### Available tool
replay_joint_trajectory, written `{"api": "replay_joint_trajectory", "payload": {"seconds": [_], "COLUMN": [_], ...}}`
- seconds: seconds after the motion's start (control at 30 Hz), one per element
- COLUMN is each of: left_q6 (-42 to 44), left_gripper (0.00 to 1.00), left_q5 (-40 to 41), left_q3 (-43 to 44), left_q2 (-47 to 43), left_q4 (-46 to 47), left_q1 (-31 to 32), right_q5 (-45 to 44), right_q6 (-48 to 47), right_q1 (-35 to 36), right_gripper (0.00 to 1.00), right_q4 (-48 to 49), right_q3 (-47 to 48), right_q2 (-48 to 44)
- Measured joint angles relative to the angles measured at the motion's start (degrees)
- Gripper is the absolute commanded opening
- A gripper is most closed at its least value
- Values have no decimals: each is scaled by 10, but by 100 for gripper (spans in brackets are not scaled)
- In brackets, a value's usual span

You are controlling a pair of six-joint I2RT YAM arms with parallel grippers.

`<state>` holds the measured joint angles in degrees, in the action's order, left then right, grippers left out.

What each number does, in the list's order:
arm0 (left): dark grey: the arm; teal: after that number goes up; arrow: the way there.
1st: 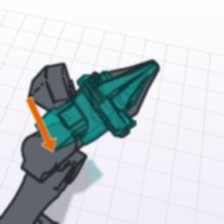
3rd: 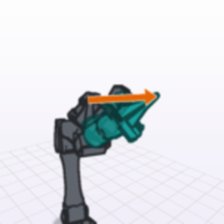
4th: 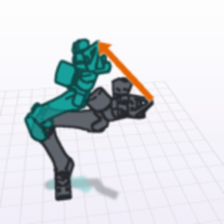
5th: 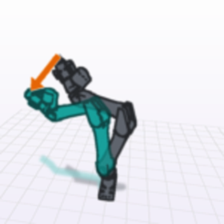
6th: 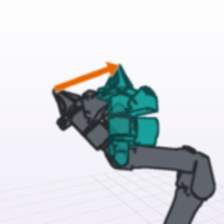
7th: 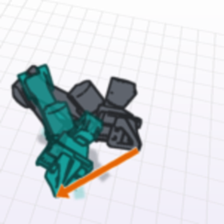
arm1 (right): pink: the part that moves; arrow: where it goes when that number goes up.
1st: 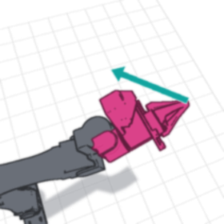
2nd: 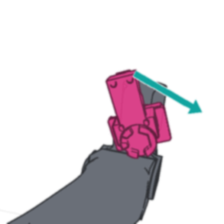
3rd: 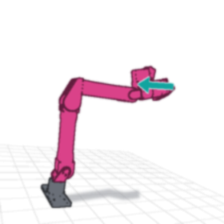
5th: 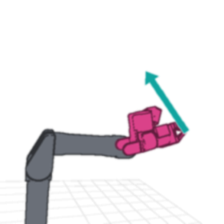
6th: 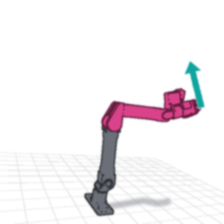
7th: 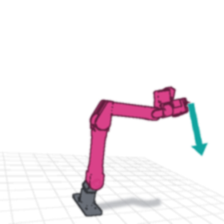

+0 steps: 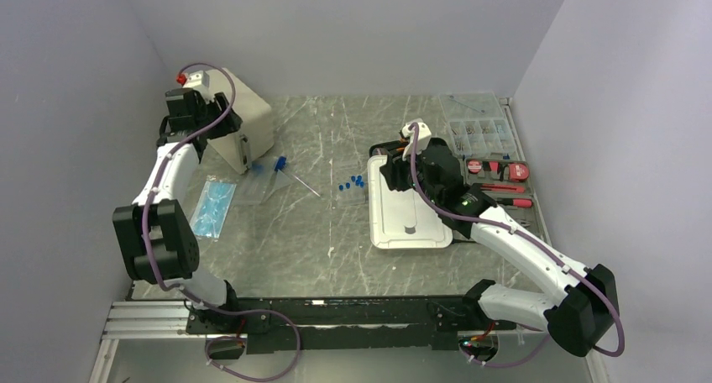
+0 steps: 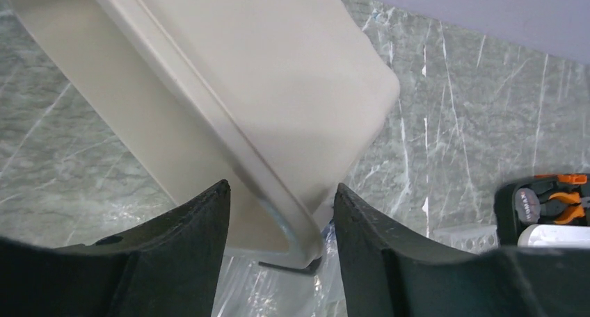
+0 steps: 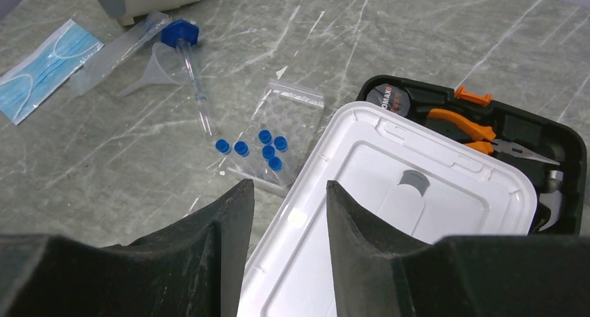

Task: Organize the chemistry lab equipment

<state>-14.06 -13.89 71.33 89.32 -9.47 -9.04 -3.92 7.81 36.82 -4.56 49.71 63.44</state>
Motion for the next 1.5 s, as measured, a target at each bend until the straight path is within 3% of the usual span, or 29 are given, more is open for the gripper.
{"api": "replay_joint_trajectory", "payload": {"seconds": [0.13, 0.47, 0.7, 0.93, 1.1, 1.5], "left_q6": [-33, -96, -72, 61, 173, 342], "left_gripper": [49, 1, 0, 0, 0, 0], "left_q5": [-7, -22, 3, 57, 121, 256], "left_q3": [17, 14, 12, 44, 68, 68], "left_q2": [25, 34, 10, -17, -16, 24], "left_q4": [-2, 14, -20, -124, -190, -214], "left_q1": [1, 2, 2, 13, 53, 175], "right_q5": [1, 2, 2, 2, 5, 6], "right_q6": [0, 0, 0, 0, 0, 1], "right_q1": [0, 0, 0, 0, 0, 0], "right_gripper": [45, 46, 47, 47, 48, 48], "right_q4": [0, 0, 0, 0, 0, 1], "right_q3": [0, 0, -4, -6, -6, -8], "right_q2": [0, 1, 1, 1, 1, 0]}}
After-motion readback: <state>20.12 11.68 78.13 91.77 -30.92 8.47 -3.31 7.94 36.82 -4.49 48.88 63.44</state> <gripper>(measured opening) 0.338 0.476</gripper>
